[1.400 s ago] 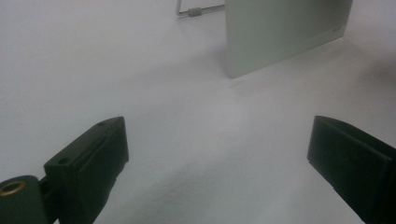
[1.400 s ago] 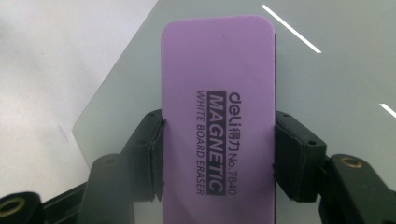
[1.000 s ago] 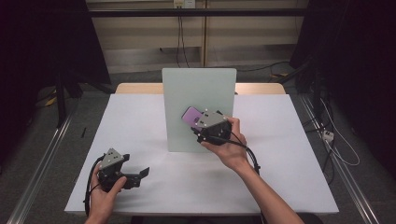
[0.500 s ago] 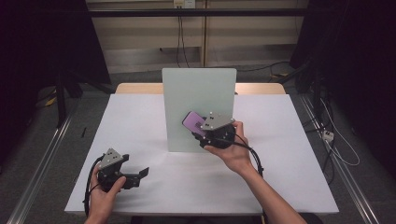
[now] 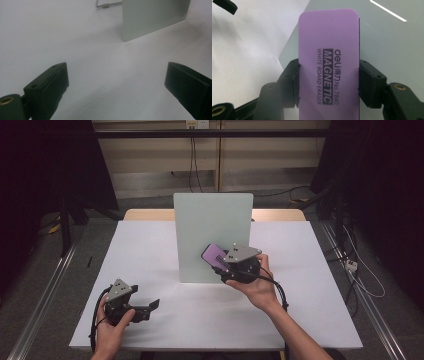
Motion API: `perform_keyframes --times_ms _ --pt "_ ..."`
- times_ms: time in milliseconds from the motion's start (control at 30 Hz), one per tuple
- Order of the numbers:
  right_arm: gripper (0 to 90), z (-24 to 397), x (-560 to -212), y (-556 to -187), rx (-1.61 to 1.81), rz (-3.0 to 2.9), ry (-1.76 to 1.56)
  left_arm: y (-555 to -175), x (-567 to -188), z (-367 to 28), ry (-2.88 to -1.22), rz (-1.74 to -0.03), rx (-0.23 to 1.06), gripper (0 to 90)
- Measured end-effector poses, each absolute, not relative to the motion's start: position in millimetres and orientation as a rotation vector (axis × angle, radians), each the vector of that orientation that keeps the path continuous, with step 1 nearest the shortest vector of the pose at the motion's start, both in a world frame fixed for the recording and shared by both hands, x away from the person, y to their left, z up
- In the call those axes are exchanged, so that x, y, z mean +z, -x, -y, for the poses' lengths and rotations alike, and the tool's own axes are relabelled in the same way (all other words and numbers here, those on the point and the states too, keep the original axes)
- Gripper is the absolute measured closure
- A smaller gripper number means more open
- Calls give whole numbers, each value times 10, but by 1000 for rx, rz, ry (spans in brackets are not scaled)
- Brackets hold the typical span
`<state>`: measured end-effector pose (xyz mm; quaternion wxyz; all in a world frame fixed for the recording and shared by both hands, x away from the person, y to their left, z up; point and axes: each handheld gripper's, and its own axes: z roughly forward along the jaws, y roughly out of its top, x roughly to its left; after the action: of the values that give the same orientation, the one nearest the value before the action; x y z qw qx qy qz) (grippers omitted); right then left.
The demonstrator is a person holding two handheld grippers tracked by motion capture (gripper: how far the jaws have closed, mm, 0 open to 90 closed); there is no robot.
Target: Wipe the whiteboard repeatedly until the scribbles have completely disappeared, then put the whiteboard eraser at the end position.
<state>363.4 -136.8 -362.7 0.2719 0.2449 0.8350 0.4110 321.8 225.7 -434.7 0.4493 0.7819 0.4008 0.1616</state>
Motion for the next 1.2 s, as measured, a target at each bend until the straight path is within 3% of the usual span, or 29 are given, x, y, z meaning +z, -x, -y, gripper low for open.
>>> perform_keyframes --times_ms 1200 --pt "417 1636 -3798 -3442 1154 -2459 -711 -3199 -4351 -2233 -1948 -984 403 52"
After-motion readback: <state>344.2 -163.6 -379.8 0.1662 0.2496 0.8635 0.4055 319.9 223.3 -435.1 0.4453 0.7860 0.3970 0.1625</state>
